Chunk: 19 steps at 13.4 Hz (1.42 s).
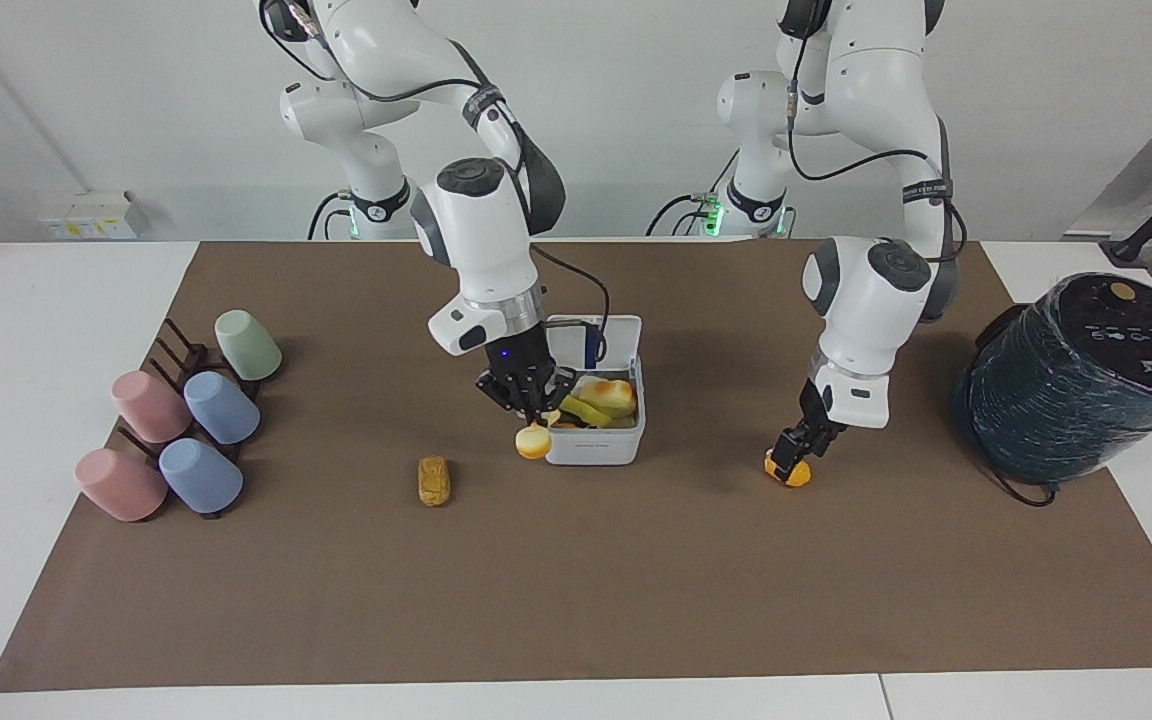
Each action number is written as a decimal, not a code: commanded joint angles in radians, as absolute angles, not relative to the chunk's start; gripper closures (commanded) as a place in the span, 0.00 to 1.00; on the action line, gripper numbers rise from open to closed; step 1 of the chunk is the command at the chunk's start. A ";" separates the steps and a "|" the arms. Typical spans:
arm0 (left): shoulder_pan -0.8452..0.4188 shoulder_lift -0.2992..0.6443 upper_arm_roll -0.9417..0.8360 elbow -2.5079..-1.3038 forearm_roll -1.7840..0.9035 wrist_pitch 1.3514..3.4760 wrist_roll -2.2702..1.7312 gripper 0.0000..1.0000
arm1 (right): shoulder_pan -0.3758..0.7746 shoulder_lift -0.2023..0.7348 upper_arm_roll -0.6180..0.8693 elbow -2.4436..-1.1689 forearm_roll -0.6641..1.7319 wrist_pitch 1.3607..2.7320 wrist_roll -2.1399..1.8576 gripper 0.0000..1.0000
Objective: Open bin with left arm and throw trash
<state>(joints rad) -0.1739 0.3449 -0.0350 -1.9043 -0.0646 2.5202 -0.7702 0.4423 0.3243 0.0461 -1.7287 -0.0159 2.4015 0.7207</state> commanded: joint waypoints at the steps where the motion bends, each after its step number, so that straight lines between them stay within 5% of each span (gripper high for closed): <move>1: -0.170 0.351 -0.040 -1.917 -0.069 2.551 -0.885 0.00 | 0.436 0.301 0.081 -1.738 -0.006 2.375 0.746 1.00; 6: -0.186 0.356 -0.040 -2.012 -0.069 2.632 -0.923 0.00 | 0.436 0.295 0.101 -1.741 0.106 2.349 0.785 1.00; 8: -0.187 0.356 -0.040 -2.042 -0.068 2.664 -0.922 0.01 | 0.436 0.291 0.120 -1.746 0.110 2.318 0.788 0.87; 10: -0.187 0.354 -0.040 -2.043 -0.067 2.665 -0.913 0.18 | 0.436 0.287 0.127 -1.747 0.110 2.301 0.808 0.76; 12: -0.189 0.356 -0.040 -2.037 -0.060 2.658 -0.910 0.46 | 0.436 0.290 0.129 -1.737 0.110 2.295 0.825 0.15; 16: -0.202 0.360 -0.040 -1.987 -0.037 2.643 -0.907 0.87 | 0.420 0.302 0.129 -1.697 0.109 2.304 0.825 0.07; 19: -0.199 0.390 -0.040 -1.873 -0.015 2.550 -0.907 0.93 | 0.431 0.302 0.127 -1.700 0.109 2.299 0.830 0.03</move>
